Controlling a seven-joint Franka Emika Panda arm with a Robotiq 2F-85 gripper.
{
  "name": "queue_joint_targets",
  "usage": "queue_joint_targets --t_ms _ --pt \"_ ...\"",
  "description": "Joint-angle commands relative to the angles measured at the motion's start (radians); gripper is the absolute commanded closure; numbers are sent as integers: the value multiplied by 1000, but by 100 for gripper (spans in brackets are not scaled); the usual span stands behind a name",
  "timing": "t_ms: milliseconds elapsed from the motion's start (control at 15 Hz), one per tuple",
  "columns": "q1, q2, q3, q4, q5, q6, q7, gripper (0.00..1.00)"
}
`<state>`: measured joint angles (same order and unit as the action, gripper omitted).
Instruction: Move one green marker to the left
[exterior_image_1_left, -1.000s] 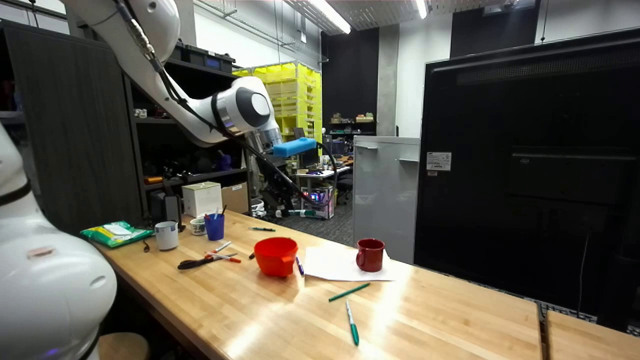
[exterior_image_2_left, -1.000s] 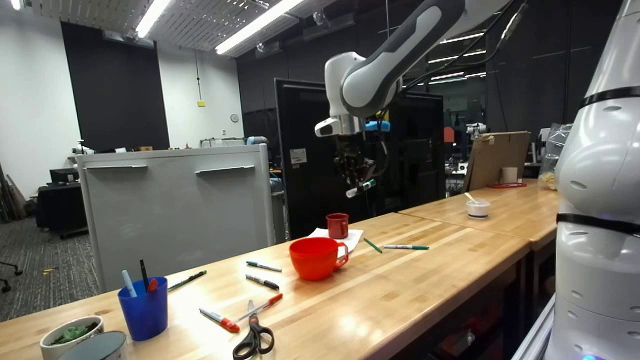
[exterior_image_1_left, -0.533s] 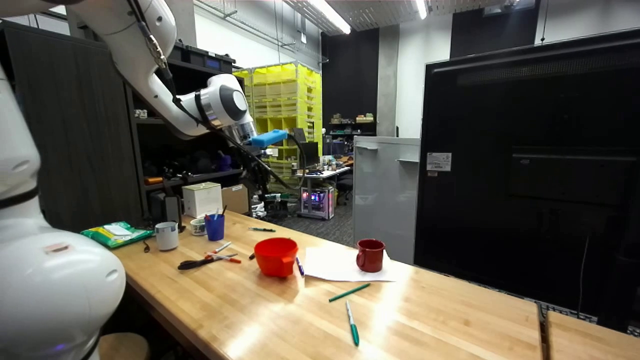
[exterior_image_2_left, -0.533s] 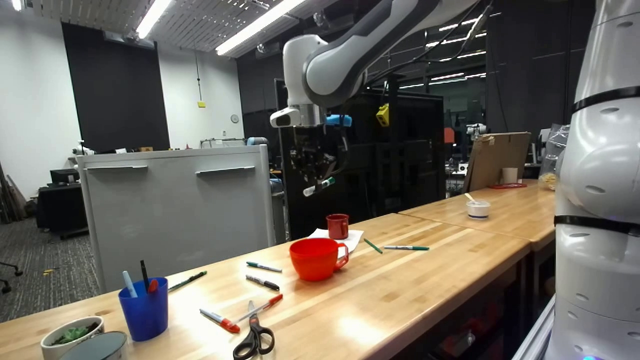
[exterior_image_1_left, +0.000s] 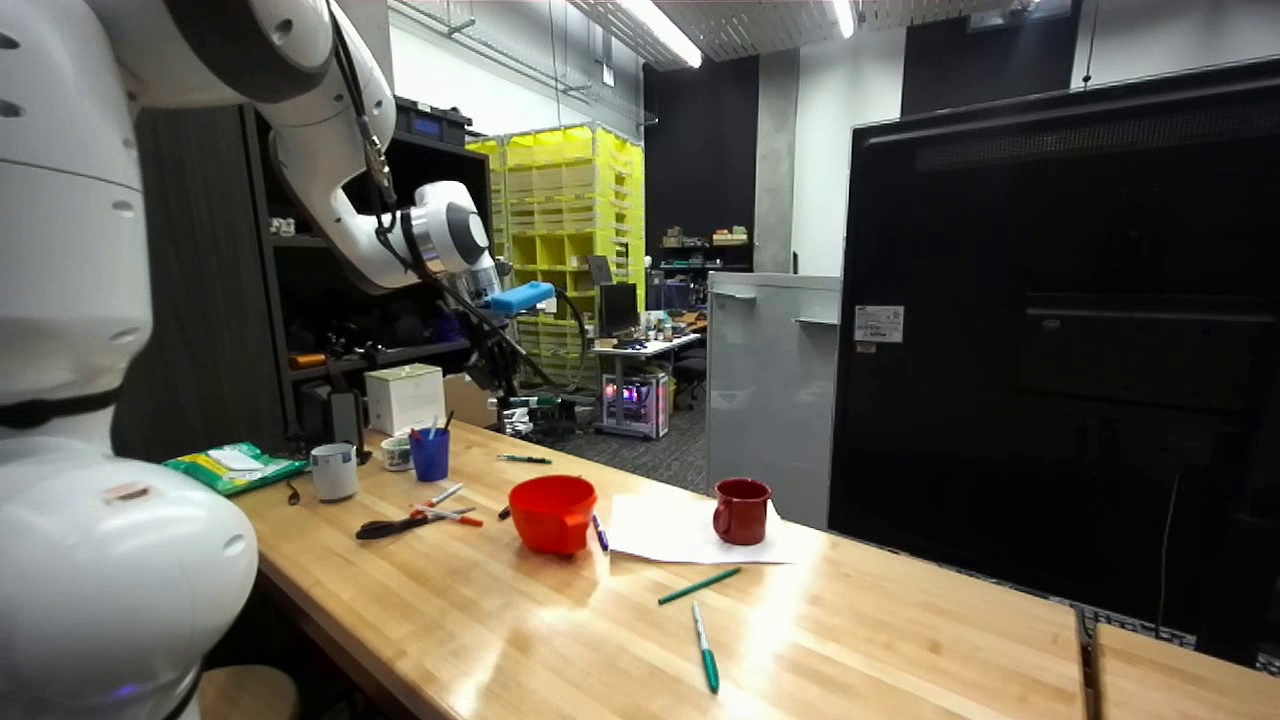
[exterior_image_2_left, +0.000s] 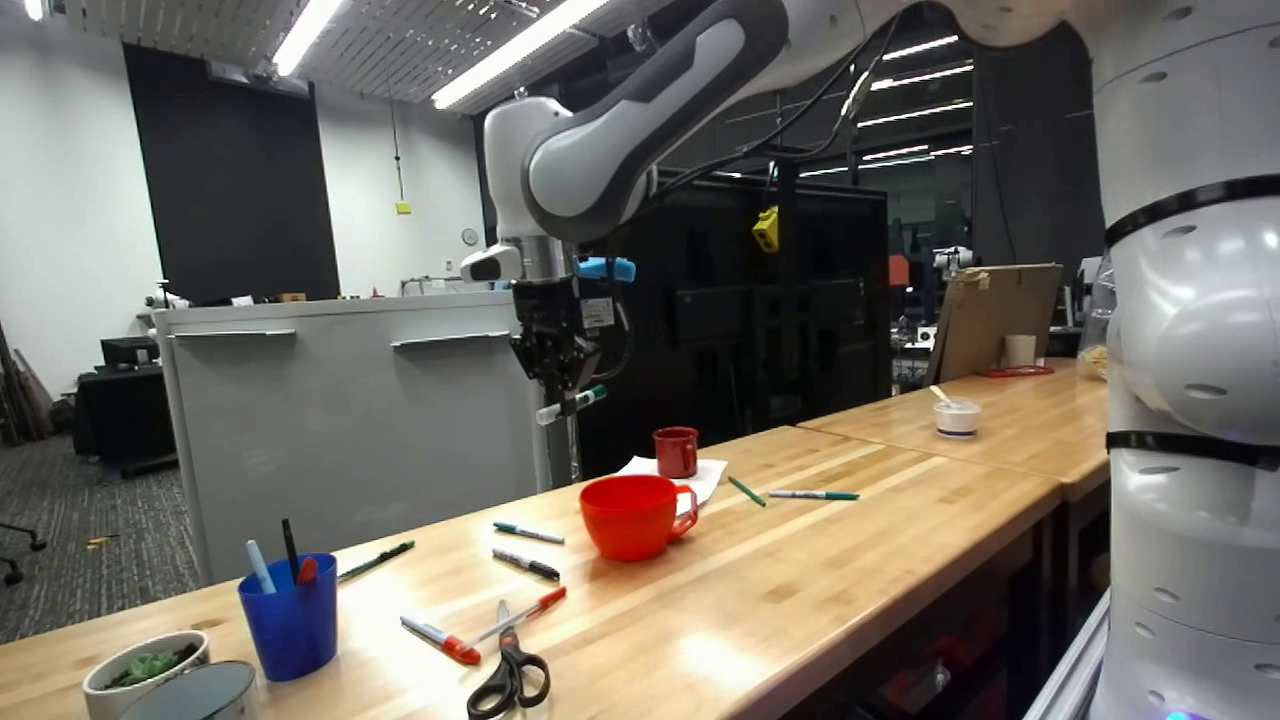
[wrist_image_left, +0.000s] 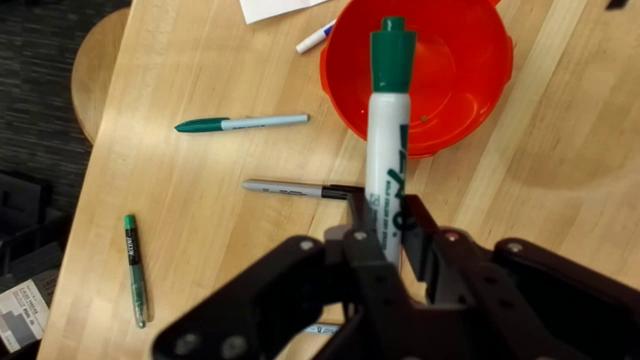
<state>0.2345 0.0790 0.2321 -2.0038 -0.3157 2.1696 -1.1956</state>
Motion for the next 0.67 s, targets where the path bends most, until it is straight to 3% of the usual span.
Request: queue_joint_targets --t_ms 0,600 --pt "-1 16 6 17 0 -8 7 80" --pt "0 32 7 38 0 -20 10 80"
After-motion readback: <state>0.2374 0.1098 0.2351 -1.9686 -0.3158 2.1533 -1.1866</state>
